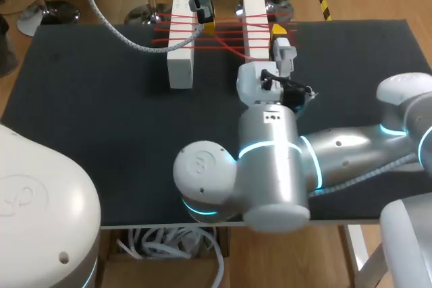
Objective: Grab the tape and strap the tape.
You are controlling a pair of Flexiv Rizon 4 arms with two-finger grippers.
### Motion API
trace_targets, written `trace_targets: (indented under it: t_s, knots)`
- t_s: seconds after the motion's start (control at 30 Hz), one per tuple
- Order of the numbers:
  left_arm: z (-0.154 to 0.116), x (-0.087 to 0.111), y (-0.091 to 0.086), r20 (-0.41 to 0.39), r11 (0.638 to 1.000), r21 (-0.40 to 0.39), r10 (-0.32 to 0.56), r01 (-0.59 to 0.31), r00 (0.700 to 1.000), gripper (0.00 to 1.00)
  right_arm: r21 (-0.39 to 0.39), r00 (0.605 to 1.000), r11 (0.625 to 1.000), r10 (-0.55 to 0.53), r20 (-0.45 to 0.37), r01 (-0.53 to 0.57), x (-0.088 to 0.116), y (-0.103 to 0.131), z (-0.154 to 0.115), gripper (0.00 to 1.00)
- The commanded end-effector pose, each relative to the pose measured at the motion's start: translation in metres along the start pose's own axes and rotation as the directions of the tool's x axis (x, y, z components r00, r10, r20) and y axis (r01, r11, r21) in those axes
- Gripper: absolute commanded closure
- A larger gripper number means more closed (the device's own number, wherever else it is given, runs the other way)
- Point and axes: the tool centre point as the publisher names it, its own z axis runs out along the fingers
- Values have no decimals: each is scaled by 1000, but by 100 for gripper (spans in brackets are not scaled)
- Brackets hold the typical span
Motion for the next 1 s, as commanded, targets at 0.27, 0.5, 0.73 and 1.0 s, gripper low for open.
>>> trace_targets:
  t_s: [0.27, 0.5, 0.73, 1.0]
  knots:
    - [-1, 0, 0, -1, 1000, -3, 0, 0, 1000, 100, 44, 998, 998, -54, -14, 55, 9, 21, 1, 100]
    - [-1, 0, 0, -1, 1000, -3, 0, 0, 1000, 100, 31, 997, 996, -80, -21, 81, 11, 30, -1, 100]
    - [-1, 0, 0, -1, 1000, -3, 0, 0, 1000, 100, 40, 996, 995, -88, -22, 89, 12, 38, 1, 100]
    - [-1, 0, 0, -1, 1000, -3, 0, 0, 1000, 100, 59, 996, 995, -86, -14, 87, 11, 42, 7, 100]
